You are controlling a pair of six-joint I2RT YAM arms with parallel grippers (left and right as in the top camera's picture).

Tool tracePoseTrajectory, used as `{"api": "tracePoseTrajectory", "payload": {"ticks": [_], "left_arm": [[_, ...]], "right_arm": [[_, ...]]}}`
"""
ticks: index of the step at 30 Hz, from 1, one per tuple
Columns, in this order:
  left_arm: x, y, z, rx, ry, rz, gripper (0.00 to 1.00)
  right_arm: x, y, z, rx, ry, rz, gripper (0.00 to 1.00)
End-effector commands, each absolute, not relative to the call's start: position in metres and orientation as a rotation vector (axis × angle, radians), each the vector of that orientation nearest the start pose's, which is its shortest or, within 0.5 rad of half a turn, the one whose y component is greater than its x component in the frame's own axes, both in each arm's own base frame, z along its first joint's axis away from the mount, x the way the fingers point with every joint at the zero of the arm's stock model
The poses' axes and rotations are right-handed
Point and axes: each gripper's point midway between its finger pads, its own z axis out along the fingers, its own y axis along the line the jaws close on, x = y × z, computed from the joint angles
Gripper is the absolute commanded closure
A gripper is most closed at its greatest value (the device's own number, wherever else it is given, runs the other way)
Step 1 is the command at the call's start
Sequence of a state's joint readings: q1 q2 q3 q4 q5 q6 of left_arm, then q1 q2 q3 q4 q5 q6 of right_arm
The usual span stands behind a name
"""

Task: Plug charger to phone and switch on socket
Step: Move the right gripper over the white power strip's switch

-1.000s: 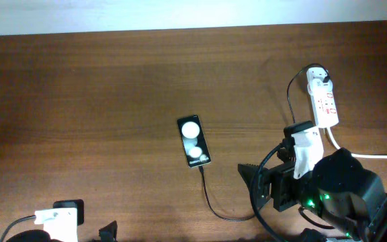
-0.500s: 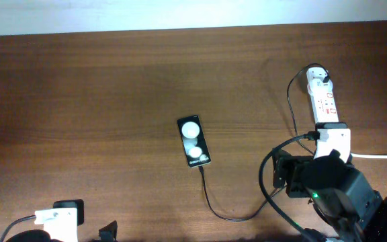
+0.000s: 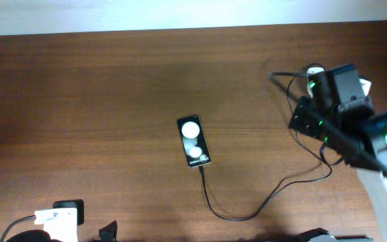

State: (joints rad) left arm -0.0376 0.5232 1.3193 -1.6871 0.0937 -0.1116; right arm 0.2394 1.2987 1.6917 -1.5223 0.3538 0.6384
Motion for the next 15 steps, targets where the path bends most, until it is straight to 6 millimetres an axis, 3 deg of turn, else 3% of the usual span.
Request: {"api": "tracePoseTrajectory", "payload": {"ticks": [1, 5, 8, 12, 15], "left_arm": [[0.073, -0.02, 0.272, -0.033, 2.46, -0.18, 0.01], [0.073, -0.02, 0.272, -0.033, 2.46, -0.18, 0.01], [0.073, -0.02, 0.272, -0.033, 2.46, -0.18, 0.01], [0.073, -0.02, 0.272, -0.033, 2.46, -0.18, 0.01], [0.073, -0.02, 0.272, -0.033, 2.46, -0.18, 0.01]], "right_arm": [[0.263, -0.02, 0.301, 0.783, 2.527, -0.103, 0.1], [0.265, -0.052, 0.292, 0.97, 2.512, -0.098, 0.05], [0.281, -0.054, 0.288, 0.941, 2.519, -0.009, 0.04], [0.305, -0.079, 0.28, 1.031, 2.463, 0.009, 0.04], [0.326, -0.1, 0.26, 1.134, 2.479, 0.072, 0.04]]}}
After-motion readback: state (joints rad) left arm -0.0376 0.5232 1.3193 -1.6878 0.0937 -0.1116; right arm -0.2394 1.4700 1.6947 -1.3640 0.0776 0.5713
